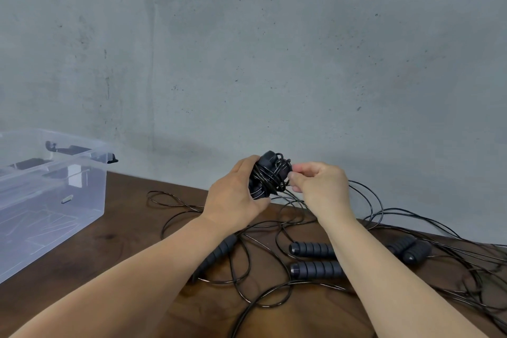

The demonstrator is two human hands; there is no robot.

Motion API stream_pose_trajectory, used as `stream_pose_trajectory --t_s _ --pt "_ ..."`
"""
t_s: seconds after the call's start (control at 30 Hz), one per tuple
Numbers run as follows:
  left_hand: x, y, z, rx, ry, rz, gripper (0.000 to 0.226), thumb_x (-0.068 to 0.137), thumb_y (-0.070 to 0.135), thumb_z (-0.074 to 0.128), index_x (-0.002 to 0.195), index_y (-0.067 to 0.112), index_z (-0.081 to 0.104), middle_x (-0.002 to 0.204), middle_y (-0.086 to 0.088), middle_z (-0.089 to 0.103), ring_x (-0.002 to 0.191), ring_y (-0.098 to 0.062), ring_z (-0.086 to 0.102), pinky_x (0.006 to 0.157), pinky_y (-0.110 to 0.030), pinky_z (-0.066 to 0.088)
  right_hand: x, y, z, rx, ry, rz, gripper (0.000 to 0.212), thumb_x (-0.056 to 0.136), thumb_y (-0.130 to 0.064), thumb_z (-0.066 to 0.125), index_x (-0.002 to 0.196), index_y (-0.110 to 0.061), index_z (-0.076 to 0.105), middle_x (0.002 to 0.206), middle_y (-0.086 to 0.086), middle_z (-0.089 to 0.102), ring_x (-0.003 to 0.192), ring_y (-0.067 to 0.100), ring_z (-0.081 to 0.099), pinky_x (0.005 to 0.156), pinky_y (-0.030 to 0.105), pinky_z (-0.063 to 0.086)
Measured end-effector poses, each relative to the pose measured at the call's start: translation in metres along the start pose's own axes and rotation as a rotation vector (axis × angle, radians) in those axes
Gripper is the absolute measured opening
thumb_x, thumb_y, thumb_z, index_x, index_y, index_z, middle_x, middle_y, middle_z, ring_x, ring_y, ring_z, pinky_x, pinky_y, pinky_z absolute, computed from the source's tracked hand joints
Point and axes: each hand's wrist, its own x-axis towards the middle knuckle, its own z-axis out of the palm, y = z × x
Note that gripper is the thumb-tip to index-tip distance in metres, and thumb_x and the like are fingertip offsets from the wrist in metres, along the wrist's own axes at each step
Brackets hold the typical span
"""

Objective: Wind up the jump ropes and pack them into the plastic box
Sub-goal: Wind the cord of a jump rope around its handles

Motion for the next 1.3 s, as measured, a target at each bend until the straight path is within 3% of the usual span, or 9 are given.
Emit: stream_pose_trajectory --t_s 0.13,0.27,0.5,0.63,0.83,0.97,1.07,1.2,1.3 --pt "-0.003 0.003 0.003 0.008 -0.012 0.019 0.073 0.077 0.038 0.073 0.140 0.033 0.036 0.128 0.017 0.051 0.102 -0.010 0.059 0.078 -0.024 0.046 -0.002 0.002 0.004 -0.122 0.056 -0.105 0.009 0.086 -0.012 0.072 0.091 -0.018 0.078 0.078 -0.004 0.072 0.073 0.008 0.069 0.063 0.013 0.053" --pt "-0.007 0.002 0.010 0.017 -0.010 0.022 0.071 0.077 0.039 0.072 0.139 0.031 0.038 0.127 0.015 0.052 0.100 -0.013 0.060 0.080 -0.031 0.050 -0.003 0.006 0.007 -0.200 -0.009 -0.160 0.015 0.090 -0.013 0.067 0.101 -0.017 0.078 0.094 -0.004 0.072 0.084 0.006 0.065 0.069 0.007 0.045" --pt "-0.002 -0.001 0.007 0.130 -0.023 0.098 0.071 0.079 0.042 0.067 0.141 0.032 0.035 0.133 0.016 0.049 0.100 -0.013 0.062 0.078 -0.033 0.052 0.001 -0.001 -0.001 -0.308 -0.085 -0.270 0.009 0.093 -0.022 0.063 0.100 -0.028 0.060 0.076 -0.006 0.071 0.071 0.010 0.069 0.070 0.030 0.056" --pt "-0.001 0.000 0.003 0.191 -0.056 0.128 0.070 0.080 0.042 0.065 0.142 0.032 0.034 0.135 0.016 0.048 0.102 -0.014 0.061 0.077 -0.031 0.050 0.013 -0.019 -0.010 -0.683 -0.247 -0.396 0.014 0.092 -0.027 0.063 0.096 -0.021 0.076 0.082 -0.003 0.072 0.076 0.014 0.066 0.070 0.026 0.052" --pt "-0.002 0.004 0.002 0.247 -0.131 0.151 0.072 0.081 0.041 0.065 0.144 0.031 0.032 0.137 0.014 0.048 0.104 -0.017 0.061 0.078 -0.033 0.051 0.025 -0.037 -0.010 -1.152 -0.479 -0.602 0.025 0.094 -0.030 0.055 0.086 -0.014 0.073 0.080 0.004 0.070 0.081 0.021 0.060 0.072 0.035 0.052" --pt "0.004 0.003 -0.006 0.289 -0.224 0.155 0.079 0.079 0.044 0.066 0.147 0.032 0.027 0.141 0.015 0.045 0.107 -0.016 0.060 0.082 -0.032 0.050 0.030 -0.035 -0.011 -1.124 -0.464 -0.711 0.030 0.099 -0.032 0.050 0.084 -0.013 0.069 0.074 0.002 0.065 0.073 0.020 0.051 0.070 0.036 0.048" --pt "0.007 0.001 -0.009 0.288 -0.312 0.134 0.086 0.078 0.045 0.068 0.150 0.032 0.023 0.145 0.016 0.041 0.113 -0.016 0.058 0.087 -0.030 0.048 0.036 -0.032 -0.010 -1.048 -0.429 -0.692 0.028 0.098 -0.034 0.053 0.091 -0.015 0.072 0.082 0.000 0.070 0.079 0.019 0.058 0.074 0.036 0.050" --pt "0.004 -0.005 -0.014 0.237 -0.409 0.057 0.091 0.074 0.045 0.075 0.150 0.032 0.025 0.143 0.014 0.043 0.115 -0.010 0.055 0.093 -0.028 0.046 0.033 -0.017 -0.001 -0.845 -0.432 -0.493 0.020 0.093 -0.036 0.062 0.092 -0.020 0.073 0.086 -0.007 0.070 0.082 0.013 0.062 0.071 0.029 0.050" --pt "-0.001 -0.016 -0.019 0.097 -0.448 -0.114 0.093 0.068 0.043 0.082 0.146 0.027 0.033 0.138 0.006 0.043 0.116 -0.015 0.053 0.098 -0.032 0.045 0.027 -0.009 0.012 -0.577 -0.399 -0.244 0.021 0.090 -0.040 0.066 0.100 -0.022 0.070 0.092 -0.009 0.065 0.087 0.011 0.061 0.071 0.022 0.046"
